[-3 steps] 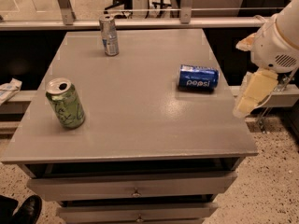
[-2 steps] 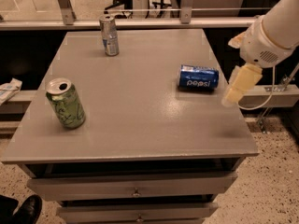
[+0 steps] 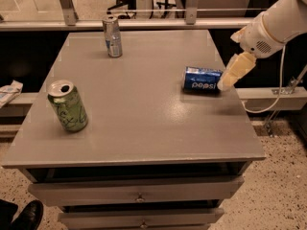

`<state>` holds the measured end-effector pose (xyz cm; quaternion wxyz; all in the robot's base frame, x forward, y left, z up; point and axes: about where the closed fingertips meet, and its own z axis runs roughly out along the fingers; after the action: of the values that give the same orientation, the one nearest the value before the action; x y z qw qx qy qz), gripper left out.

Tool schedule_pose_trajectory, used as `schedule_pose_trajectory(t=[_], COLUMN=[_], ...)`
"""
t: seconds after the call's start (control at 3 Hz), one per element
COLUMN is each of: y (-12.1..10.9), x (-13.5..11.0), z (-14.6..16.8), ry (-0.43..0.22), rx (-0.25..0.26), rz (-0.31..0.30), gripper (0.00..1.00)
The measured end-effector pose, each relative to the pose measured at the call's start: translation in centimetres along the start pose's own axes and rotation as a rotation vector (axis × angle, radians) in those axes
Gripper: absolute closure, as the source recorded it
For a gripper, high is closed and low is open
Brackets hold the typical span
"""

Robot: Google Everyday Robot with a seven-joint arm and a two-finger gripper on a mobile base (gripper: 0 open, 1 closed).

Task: Move pepsi can near redbull can

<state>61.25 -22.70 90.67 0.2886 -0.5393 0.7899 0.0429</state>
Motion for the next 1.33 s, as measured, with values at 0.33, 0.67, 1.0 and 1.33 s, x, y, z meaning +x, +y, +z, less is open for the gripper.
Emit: schedule_pose_trajectory(t=[0.33, 0.67, 1.0, 1.33], y=[-1.2, -1.3, -0.6, -0.1], x=[0.3, 0.7, 0.9, 1.1], z=[1.9, 3.3, 4.8, 5.8], ry=[-0.05, -0.073, -0.072, -0.068], rx=[-0.027, -0.05, -0.059, -0.062], rz=[0.07, 0.12, 0.14, 0.149], gripper=[0.0, 0.0, 0.02, 0.26])
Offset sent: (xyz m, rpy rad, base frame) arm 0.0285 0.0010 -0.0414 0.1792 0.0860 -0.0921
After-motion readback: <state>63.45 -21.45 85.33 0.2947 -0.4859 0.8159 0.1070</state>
